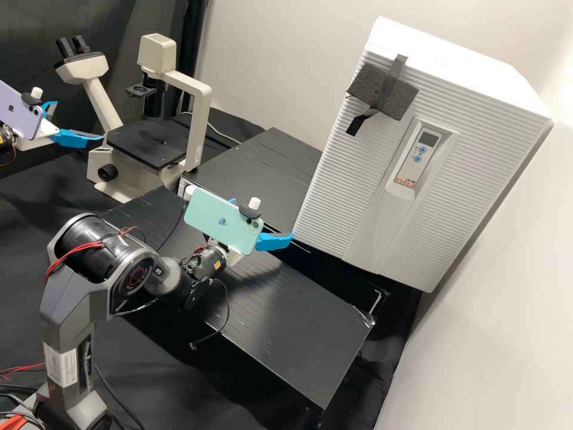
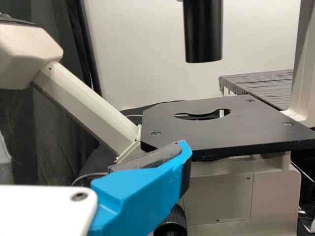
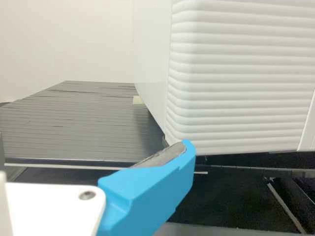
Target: Open the incubator door.
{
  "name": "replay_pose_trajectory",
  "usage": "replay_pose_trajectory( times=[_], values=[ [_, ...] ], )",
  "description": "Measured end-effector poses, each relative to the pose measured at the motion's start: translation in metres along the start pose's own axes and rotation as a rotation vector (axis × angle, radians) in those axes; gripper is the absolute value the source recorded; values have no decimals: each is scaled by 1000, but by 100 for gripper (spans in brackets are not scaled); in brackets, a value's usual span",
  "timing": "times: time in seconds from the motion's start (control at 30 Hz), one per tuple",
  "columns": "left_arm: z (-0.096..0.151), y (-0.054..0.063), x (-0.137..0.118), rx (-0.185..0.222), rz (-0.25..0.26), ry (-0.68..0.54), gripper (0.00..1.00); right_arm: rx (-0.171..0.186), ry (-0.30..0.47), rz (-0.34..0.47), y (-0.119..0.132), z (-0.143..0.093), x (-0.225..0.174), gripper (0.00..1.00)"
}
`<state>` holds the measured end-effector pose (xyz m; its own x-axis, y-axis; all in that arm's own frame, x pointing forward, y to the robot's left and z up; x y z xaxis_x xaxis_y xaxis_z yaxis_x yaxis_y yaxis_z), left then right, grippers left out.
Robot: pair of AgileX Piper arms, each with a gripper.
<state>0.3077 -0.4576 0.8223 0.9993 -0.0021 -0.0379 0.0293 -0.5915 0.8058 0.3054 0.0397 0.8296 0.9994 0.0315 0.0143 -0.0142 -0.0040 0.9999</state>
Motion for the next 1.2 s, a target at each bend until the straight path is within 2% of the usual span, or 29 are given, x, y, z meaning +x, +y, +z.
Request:
replay_pose_trajectory(
  times=[0.4,0.5,0.6,0.7,0.93,1.2],
  values=[
    [0,0,0,0,0,0,100,-6,0,14,6,1,-3,100],
    [0,0,0,0,0,0,100,0,8,71,23,-1,-10,100],
    [0,0,0,0,0,0,100,33,25,134,41,-6,-17,100],
    [0,0,0,0,0,0,100,51,44,190,57,-10,-20,100],
    [0,0,0,0,0,0,100,41,122,291,93,-36,-6,100],
    [0,0,0,0,0,0,100,74,47,367,129,-48,15,100]
  ],
)
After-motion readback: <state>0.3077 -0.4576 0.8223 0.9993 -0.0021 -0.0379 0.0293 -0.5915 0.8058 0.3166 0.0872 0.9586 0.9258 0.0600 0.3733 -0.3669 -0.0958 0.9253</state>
